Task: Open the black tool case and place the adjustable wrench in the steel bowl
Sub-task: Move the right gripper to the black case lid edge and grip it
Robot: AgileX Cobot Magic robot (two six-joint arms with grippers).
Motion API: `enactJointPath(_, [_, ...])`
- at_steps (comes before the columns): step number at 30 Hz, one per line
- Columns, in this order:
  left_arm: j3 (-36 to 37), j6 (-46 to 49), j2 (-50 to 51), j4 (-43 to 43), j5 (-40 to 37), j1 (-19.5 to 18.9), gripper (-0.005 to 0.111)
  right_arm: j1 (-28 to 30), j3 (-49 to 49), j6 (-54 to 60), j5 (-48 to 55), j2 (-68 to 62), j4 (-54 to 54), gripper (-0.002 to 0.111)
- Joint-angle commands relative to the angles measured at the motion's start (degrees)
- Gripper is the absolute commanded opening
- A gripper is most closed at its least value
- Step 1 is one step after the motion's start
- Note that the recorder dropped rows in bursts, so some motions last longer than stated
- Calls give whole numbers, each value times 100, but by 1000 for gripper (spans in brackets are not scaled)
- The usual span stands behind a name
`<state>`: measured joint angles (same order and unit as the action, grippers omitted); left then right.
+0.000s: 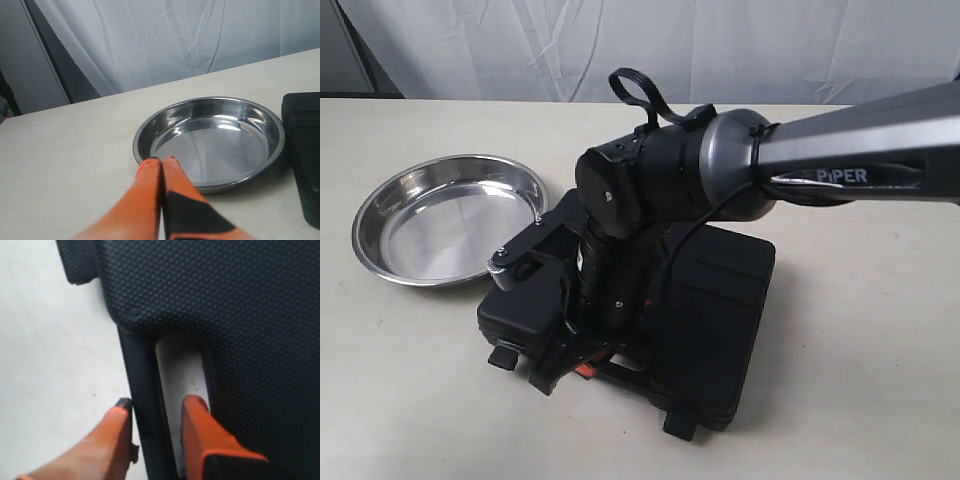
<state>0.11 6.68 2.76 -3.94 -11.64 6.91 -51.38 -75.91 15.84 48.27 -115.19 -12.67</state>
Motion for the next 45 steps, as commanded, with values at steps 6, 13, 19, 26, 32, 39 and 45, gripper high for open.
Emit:
enactJointPath(6, [-11, -22, -39, -3, 51, 4, 0, -9, 1, -149, -42, -209, 247, 42])
enactJointPath(13, [-11, -22, -39, -3, 51, 4, 0, -9, 1, -149, -31, -209, 247, -1])
enactJointPath(19, [-11, -22, -39, -3, 51, 4, 0, -9, 1, -149, 67, 25, 224, -1])
enactJointPath(26, [-11, -22, -39, -3, 51, 4, 0, -9, 1, -149, 133, 468, 187, -1])
enactJointPath(32, [-11, -22, -39, -3, 51, 4, 0, -9, 1, -149, 263, 465, 113, -1])
enactJointPath(39, [-11, -22, -39, -3, 51, 4, 0, -9, 1, 169, 381, 43, -232, -1])
enactJointPath(45, [-11, -22, -39, -3, 51, 4, 0, -9, 1, 220, 370, -76, -229, -1])
